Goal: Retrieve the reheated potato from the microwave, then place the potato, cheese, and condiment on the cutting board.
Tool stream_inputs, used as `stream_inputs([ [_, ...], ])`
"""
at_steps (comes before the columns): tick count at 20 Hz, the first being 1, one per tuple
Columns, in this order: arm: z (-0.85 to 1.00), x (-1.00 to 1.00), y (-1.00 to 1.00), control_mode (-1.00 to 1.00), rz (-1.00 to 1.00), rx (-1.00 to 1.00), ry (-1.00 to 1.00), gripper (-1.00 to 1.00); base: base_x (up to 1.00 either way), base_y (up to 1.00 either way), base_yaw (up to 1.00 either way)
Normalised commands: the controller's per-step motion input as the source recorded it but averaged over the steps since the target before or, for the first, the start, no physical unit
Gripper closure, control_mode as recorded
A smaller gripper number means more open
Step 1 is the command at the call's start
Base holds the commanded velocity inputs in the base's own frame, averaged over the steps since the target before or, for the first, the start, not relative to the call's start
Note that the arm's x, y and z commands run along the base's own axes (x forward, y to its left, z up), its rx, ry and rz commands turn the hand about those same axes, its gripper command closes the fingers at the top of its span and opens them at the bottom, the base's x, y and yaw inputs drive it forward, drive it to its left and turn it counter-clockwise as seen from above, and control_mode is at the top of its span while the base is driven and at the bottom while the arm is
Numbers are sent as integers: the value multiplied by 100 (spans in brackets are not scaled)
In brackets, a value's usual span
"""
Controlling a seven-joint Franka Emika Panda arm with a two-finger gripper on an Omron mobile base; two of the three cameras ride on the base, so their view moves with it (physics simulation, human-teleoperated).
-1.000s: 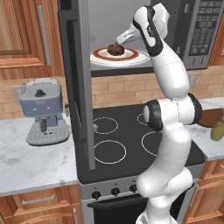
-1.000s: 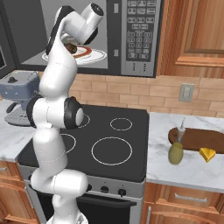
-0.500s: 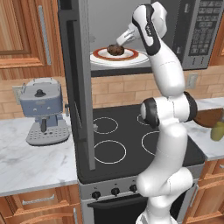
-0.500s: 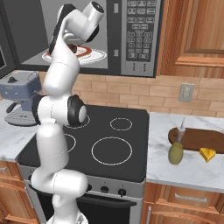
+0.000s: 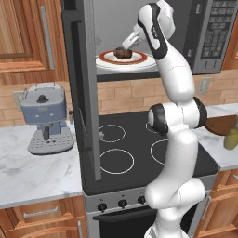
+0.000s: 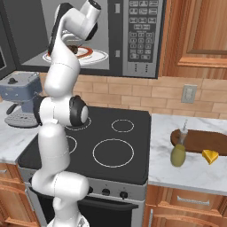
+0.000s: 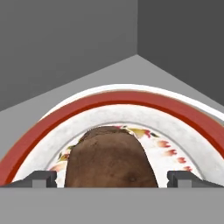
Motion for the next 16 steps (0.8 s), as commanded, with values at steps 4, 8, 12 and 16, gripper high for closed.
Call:
stream_inputs([
  [4, -18, -17, 17, -100, 0, -8, -4, -100, 0, 0, 0],
  [8, -22, -7, 15, -100, 0, -7, -3, -100, 0, 0, 0],
  [12, -18, -3, 9, -100, 0, -4, -3, -100, 0, 0, 0],
  [16, -9, -2, 5, -100, 0, -1, -3, 100, 0, 0, 0],
])
